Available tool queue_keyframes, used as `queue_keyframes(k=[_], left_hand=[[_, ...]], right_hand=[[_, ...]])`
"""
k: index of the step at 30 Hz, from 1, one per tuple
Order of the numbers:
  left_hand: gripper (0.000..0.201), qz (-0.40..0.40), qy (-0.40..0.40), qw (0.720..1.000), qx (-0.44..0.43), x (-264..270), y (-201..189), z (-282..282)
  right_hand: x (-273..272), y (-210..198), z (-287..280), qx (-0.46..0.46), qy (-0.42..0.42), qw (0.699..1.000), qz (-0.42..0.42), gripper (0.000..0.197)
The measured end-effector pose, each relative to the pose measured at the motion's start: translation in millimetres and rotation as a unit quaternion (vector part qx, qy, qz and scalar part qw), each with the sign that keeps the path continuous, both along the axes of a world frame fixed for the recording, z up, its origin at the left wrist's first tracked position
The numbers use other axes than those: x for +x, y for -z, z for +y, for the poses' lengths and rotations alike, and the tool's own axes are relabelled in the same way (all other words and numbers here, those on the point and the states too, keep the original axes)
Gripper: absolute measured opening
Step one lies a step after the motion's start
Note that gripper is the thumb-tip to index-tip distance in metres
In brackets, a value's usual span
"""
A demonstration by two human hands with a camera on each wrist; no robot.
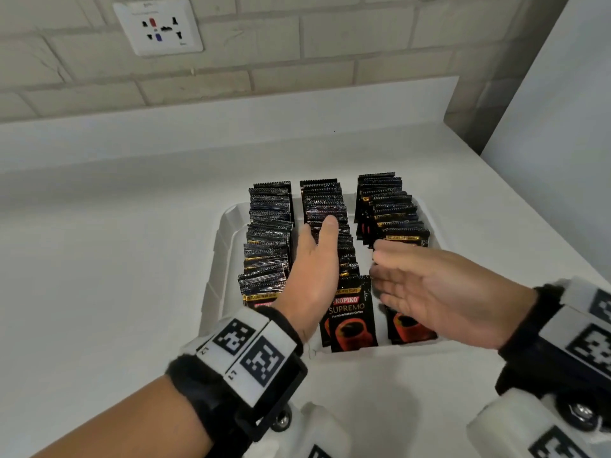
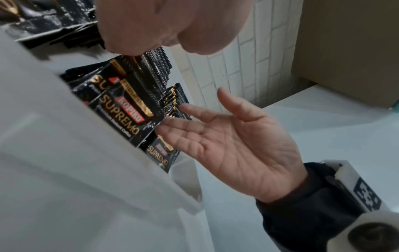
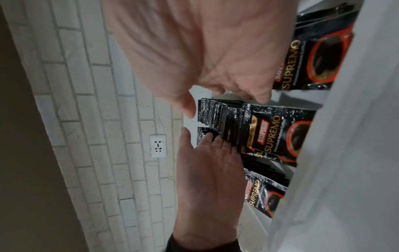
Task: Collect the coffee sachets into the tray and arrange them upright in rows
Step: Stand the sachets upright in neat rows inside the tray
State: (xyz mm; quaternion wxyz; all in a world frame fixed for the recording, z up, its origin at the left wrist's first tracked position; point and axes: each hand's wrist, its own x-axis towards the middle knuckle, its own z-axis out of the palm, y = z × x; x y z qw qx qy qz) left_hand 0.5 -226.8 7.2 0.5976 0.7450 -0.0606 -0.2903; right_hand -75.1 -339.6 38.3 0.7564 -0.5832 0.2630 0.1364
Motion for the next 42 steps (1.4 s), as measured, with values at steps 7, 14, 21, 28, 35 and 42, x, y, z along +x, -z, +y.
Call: queue_keyframes(k=[7,14,21,28,35,42], left_hand=[[0.094,0.085,-0.029,0.996,-0.030,-9.7,14.1,9.8],[0.103,0.149,-0.066,0.986,-0.043,-10.2,25.6,10.5],[0.106,0.132,-0.059,0.989,-0.035,-10.3,24.2,9.2],[0.058,0.125,-0.064,0.990,-0.019,-11.5,21.4,7.5],[0.072,0.117,-0.040,0.991,-0.042,-7.4,29.8,9.3],[0.099,0.098,-0.049,0.991,-0.073,2.9,33.6,5.9]], right_hand=[[-2.1,9.0,6.7,-0.006,-0.039,0.999,0.030,0.029],[1.8,17.8,17.9,-0.022,-0.054,0.998,0.035,0.018],[8.1,22.1,17.4,0.009,-0.047,0.998,0.031,0.032],[21.7,24.4,13.8,0.023,-0.013,0.999,0.030,0.028],[30.3,33.1,12.4,-0.013,-0.029,0.999,0.014,0.023],[51.7,25.6,1.0,-0.037,0.005,0.999,0.021,0.045]])
